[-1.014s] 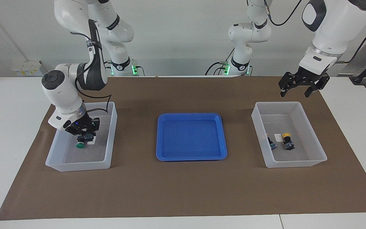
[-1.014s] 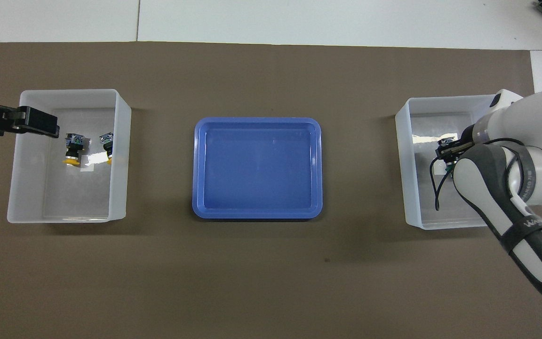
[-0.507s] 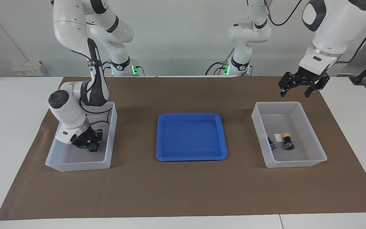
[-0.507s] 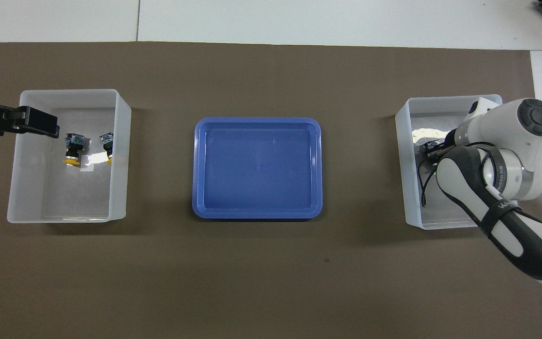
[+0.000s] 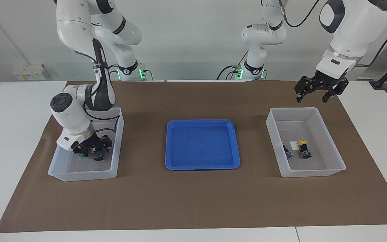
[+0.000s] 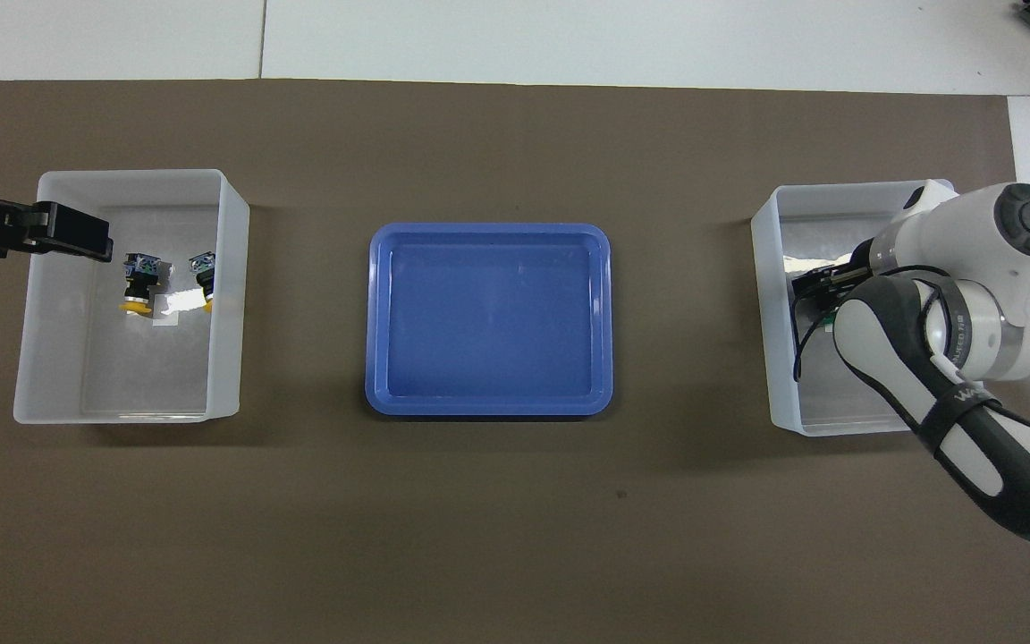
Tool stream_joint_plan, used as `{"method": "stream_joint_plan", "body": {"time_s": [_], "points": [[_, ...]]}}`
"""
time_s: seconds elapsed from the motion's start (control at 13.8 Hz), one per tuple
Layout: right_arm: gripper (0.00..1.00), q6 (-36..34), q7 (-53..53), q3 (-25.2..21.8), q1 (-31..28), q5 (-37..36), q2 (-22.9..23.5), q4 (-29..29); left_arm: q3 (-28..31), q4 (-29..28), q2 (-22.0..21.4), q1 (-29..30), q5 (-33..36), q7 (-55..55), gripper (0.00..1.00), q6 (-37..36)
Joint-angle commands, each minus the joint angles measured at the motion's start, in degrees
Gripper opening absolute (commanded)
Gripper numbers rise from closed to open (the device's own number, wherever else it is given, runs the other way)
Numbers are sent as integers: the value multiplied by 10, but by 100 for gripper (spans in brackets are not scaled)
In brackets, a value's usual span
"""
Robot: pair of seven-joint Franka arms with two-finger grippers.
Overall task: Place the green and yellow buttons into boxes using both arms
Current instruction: 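Lower the green button into the box and open the right gripper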
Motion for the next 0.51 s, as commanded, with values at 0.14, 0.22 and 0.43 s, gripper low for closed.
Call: {"method": "stream_joint_plan", "body": {"time_s": [0.14, 0.22, 0.43], "points": [[100, -68, 85, 5, 3, 10, -94, -1, 1, -21, -17, -1, 12, -1, 100, 14], [100, -90, 113, 5, 3, 10, -111, 5, 1, -21, -16, -1, 12, -1, 100, 15], [100, -160, 157, 17, 3, 10, -169, 22, 1, -25, -18, -1, 12, -1, 100, 15]]}}
